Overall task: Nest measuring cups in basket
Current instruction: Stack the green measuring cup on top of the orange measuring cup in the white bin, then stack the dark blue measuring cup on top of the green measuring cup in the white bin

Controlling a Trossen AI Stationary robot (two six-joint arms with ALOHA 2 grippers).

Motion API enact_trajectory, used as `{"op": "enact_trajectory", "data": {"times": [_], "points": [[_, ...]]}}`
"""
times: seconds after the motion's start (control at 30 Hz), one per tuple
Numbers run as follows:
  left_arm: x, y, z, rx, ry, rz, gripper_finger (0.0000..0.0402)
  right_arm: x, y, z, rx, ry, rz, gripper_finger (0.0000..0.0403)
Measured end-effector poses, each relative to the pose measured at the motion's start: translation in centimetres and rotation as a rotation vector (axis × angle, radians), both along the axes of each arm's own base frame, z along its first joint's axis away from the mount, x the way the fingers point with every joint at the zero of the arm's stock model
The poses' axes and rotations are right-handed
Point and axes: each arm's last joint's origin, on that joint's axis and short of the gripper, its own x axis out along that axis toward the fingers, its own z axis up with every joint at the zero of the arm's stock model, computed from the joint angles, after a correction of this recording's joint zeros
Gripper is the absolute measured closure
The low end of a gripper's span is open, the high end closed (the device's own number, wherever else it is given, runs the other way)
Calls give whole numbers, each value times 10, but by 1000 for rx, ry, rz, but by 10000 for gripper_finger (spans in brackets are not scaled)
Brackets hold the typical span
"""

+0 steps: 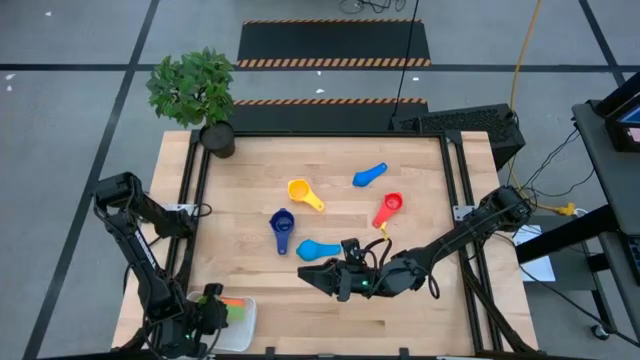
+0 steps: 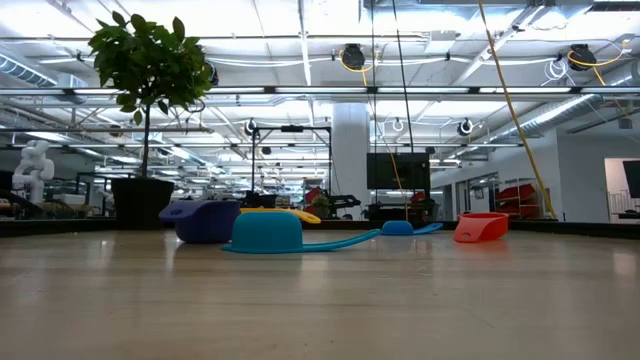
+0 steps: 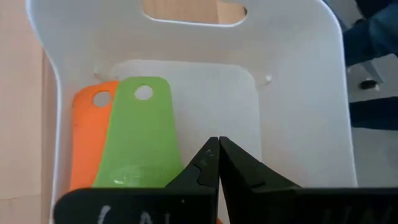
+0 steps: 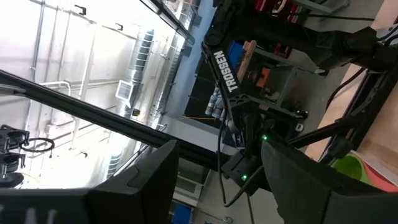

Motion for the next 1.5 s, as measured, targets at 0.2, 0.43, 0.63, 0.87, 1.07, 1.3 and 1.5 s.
{"op": "enact_trajectory", "data": {"times": [0.2,0.43,0.63,0.87,1.07,1.3,1.5], "points": [[0,2,-1,11,7,26,395,0,0,0,0,0,-1,181],[-2,3,-1,4,28,81,395,0,-1,0,4,3,-25,181],[-2,4,-1,10,14,96,390,0,-1,0,7,6,-51,181],[-1,3,8,-54,31,151,383,5,-9,-4,15,38,-67,181],[-4,12,28,-118,-14,207,383,17,-27,-22,93,198,42,181],[3,33,63,-248,-99,286,383,26,-66,-40,138,462,301,181],[17,59,86,-301,-227,426,383,35,-114,-46,34,532,377,181]]}}
